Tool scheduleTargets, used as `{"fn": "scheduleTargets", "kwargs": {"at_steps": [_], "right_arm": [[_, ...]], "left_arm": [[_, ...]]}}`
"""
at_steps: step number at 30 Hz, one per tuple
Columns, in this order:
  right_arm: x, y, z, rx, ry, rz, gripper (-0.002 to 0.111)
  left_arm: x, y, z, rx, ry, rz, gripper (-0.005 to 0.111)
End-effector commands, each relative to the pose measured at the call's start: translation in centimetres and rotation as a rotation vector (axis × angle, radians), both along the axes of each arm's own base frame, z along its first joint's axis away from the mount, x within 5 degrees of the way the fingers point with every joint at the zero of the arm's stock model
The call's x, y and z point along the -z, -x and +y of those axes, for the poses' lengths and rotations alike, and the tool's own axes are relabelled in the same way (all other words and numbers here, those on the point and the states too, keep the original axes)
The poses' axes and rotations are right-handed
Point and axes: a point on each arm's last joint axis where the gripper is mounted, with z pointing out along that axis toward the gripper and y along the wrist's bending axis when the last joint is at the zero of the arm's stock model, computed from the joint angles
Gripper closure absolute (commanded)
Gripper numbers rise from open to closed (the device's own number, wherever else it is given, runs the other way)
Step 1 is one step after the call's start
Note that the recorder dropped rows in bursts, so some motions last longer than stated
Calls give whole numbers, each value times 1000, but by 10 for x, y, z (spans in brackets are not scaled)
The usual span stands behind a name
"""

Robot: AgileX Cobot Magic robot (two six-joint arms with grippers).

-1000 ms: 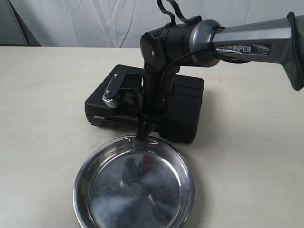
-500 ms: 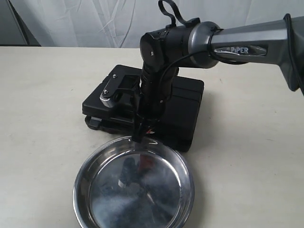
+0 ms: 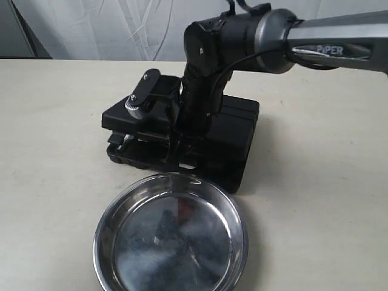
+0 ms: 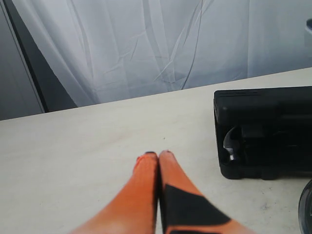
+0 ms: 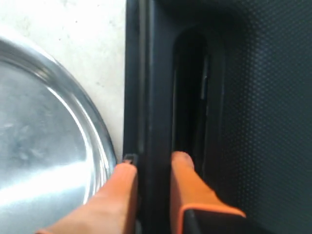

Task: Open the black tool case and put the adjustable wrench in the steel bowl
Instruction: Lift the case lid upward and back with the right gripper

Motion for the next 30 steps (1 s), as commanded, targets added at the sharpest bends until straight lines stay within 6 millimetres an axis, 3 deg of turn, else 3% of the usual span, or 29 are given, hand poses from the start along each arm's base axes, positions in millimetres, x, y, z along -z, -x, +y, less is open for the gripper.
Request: {"fn": "scheduleTargets", "kwargs": {"at_steps": [1, 7, 30], "right_arm": [[-42, -5, -6, 3, -65, -183, 109], [-67, -11, -15, 36, -46, -353, 109], [-93, -50, -40, 94, 135, -836, 109]], "left_arm": [[-1, 0, 0, 4, 2, -4, 106], [-1, 0, 0, 4, 2, -4, 106], [-1, 0, 0, 4, 2, -6, 106]]}}
